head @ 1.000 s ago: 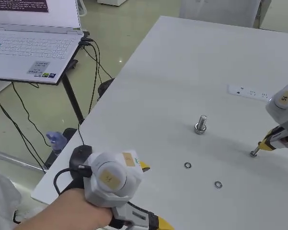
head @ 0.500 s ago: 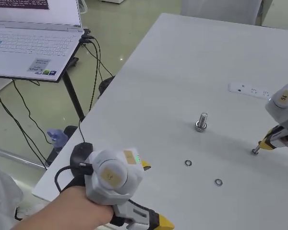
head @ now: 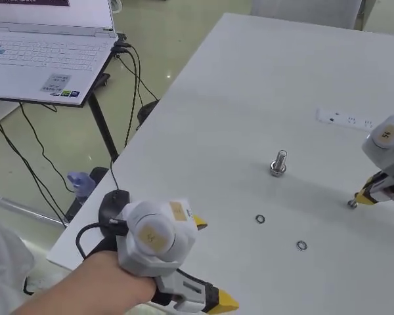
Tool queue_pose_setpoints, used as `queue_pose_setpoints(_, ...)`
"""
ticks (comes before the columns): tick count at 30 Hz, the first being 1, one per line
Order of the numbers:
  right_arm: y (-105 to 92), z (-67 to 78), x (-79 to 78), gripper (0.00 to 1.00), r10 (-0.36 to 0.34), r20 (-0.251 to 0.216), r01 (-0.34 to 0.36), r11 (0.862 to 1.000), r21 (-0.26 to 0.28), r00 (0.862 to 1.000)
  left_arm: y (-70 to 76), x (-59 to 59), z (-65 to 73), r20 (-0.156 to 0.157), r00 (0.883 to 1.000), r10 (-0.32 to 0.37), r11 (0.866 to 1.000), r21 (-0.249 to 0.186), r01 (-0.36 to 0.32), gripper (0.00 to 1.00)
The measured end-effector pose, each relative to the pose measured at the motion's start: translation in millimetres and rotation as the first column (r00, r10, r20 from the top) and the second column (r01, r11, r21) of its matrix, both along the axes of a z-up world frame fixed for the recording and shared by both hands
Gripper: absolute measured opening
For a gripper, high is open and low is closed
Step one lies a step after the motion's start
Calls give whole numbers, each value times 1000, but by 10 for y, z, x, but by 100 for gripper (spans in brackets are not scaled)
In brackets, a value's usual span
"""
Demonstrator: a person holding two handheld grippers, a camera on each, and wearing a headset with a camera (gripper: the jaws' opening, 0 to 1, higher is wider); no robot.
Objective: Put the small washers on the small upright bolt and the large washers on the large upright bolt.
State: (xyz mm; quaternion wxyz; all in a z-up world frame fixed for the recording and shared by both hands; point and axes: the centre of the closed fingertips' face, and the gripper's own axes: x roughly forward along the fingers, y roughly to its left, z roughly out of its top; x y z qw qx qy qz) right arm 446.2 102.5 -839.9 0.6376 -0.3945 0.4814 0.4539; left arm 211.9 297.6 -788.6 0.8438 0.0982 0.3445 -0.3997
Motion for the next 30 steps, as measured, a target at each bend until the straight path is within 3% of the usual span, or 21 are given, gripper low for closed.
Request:
queue_pose_setpoints(17, -4, -228, 22, 13, 2, -26, -3, 1000, -17, 1000, -6, 11, -1, 3, 1000, 6, 1000, -2, -6, 84)
queue_pose_setpoints(30, 4, -241, 23, 13, -1, -27, 1, 1000, -16, 1000, -6, 32, -18, 5, 1000, 7, 1000, -3, -7, 89)
